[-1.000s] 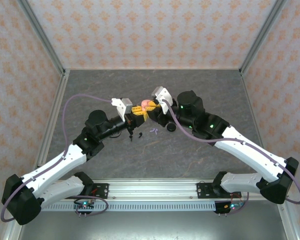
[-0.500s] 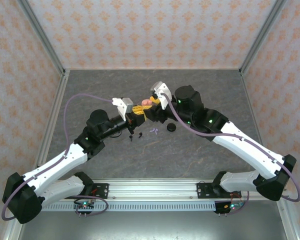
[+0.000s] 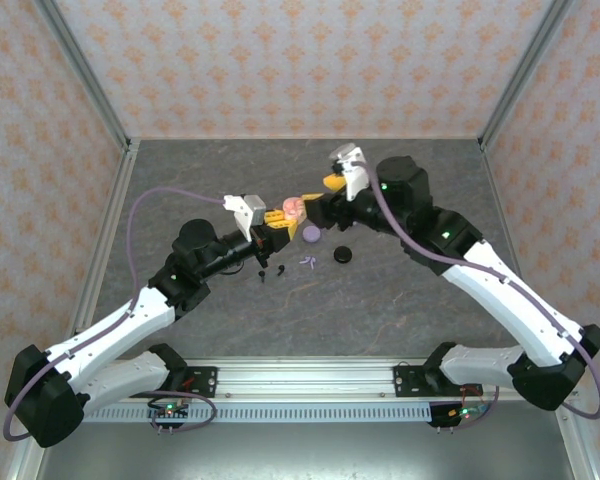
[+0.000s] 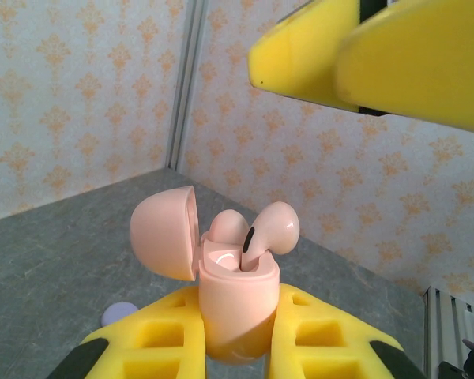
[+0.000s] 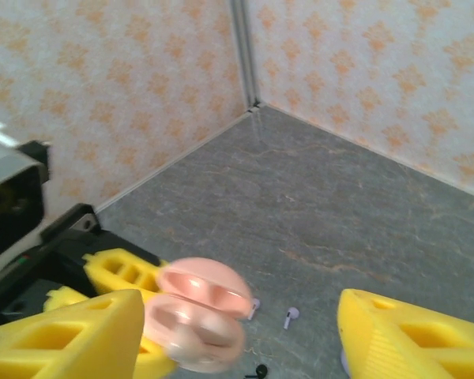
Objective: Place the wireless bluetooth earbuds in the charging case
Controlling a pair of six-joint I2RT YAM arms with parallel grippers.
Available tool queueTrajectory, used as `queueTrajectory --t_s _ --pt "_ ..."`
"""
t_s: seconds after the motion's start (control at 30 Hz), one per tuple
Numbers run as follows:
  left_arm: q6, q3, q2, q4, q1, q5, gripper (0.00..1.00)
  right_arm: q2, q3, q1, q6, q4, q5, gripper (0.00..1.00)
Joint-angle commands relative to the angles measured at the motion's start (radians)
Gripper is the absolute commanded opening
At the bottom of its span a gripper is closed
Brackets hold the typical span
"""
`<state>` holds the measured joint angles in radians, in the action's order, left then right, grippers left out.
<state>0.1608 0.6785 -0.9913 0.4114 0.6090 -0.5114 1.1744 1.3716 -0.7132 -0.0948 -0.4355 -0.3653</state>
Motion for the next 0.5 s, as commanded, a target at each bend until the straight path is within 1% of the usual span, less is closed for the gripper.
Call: queueTrajectory --t_s 0.0,0.07,0.17,0.47 --pt "0.011 0.001 0.006 0.052 0.005 0.022 0.0 -0.065 -0.049 0.074 0.103 -0.043 -0.098 0.61" --pt "0.008 0.001 0.005 0.052 0.005 0.022 0.0 -0.084 -0.082 0.096 0.118 -0.05 -0.124 0.6" --pt "0.006 0.001 0.003 0.052 0.005 0.022 0.0 -0.087 -0.109 0.102 0.125 -0.063 -0.171 0.59" --pt "0.008 0.001 0.003 0.055 0.005 0.019 0.0 -0.014 -0.104 0.103 0.146 -0.045 -0.28 0.58"
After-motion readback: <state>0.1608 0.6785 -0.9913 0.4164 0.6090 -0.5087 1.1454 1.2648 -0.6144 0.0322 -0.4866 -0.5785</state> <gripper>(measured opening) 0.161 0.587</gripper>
